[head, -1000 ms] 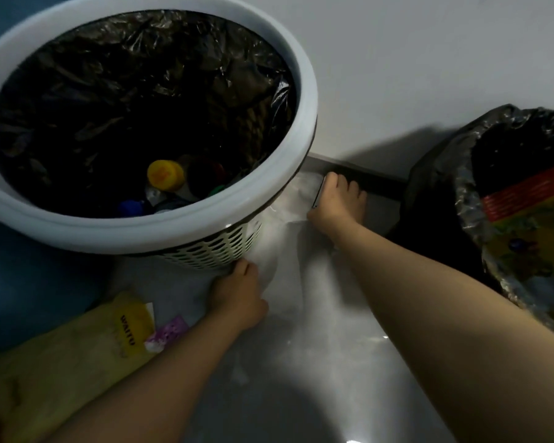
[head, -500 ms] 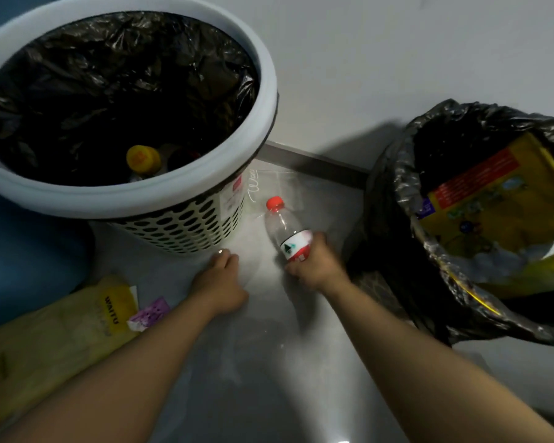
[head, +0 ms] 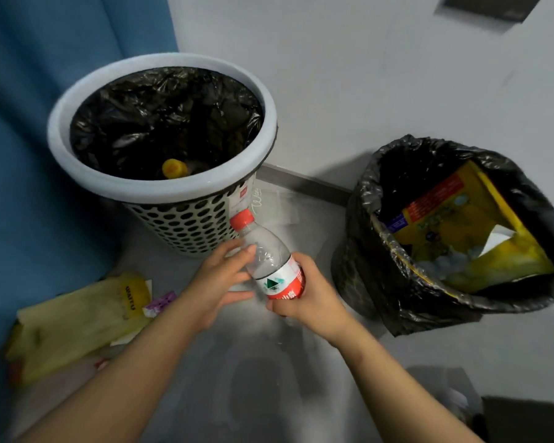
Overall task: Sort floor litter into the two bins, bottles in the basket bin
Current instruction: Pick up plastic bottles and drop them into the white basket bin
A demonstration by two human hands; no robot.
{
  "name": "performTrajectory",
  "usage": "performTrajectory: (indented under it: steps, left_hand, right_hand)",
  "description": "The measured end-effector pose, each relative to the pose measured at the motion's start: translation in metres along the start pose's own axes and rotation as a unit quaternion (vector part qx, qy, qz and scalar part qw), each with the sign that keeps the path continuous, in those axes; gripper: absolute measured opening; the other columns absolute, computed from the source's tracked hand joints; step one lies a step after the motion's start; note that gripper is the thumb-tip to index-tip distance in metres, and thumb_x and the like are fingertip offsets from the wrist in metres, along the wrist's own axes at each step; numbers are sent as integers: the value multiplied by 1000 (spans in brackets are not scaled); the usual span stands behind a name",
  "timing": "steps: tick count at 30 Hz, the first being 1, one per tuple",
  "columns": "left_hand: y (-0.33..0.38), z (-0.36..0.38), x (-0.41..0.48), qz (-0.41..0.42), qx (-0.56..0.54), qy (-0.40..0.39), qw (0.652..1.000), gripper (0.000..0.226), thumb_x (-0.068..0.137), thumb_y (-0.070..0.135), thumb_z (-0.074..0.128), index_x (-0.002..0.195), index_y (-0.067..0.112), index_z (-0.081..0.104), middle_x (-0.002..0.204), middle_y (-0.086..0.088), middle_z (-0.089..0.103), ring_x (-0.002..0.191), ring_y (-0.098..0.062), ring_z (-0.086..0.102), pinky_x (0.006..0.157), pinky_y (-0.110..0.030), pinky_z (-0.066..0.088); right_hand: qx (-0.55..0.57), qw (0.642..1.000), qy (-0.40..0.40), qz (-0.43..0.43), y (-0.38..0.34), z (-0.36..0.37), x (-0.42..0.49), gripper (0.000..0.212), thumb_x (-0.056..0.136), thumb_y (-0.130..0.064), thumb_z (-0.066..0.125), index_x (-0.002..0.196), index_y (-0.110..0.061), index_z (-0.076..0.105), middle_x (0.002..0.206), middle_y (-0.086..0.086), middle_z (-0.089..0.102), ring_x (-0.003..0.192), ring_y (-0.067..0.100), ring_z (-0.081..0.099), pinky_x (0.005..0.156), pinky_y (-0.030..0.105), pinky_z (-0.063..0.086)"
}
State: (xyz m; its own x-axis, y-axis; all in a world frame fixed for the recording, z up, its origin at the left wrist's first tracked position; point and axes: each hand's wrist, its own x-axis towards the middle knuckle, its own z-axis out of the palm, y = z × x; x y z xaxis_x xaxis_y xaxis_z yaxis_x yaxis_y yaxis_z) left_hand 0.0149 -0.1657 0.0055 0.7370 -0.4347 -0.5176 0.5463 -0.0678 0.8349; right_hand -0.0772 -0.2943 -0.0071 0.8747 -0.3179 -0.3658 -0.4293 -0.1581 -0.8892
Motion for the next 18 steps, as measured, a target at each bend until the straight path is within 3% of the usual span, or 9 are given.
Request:
performTrajectory:
  steps: [2,5,9,12,15,18]
  left_hand:
    - [11,-2,-16,30,-3,-10,1000,26,88,29,55,113,31,51,109,4,62,98,-14,61,71,-37,55]
    - [28,-4,-37,74,7,-15,997,29,82,27,60,111,32,55,113,3,63,102,-17,63,69,-37,59]
    - [56,-8,-61,153,-4,8,988,21,87,11,58,95,30,59,95,3,69,88,-15,68,64,-32,59]
    - [77,-11,-75,216,-2,25,976,22,87,6,56,93,27,59,84,6,70,78,-10,70,60,-28,58]
    - [96,-12,-86,252,1,35,967,24,87,2,57,99,23,56,96,1,64,80,-10,69,59,-26,58]
    - [117,-10,-94,278,8,33,960,32,85,7,60,103,33,52,108,9,61,88,-8,67,67,-30,60]
  right_hand:
    - [-26,999,0,-37,-12,-2,-7,59,51,-20,76,97,-43,48,98,-7,59,84,19,60,77,44,54]
    - [-66,994,1,-91,-30,-5,-15,61,49,-22,75,99,-46,49,100,-13,59,94,13,59,84,38,53]
    - [-137,977,10,-166,-58,-8,-16,76,49,-35,74,121,-36,49,111,-11,57,106,21,54,91,44,48]
    - [-174,960,38,-218,-85,-11,-14,75,52,-34,72,124,-29,51,115,-11,56,111,18,50,98,43,43]
    - [-202,941,67,-263,-115,-12,-12,71,53,-29,70,122,-26,54,114,-4,59,108,18,51,97,42,42]
    - [-211,931,76,-288,-141,-10,-7,73,55,-30,71,125,-28,52,114,1,59,107,21,52,96,43,43]
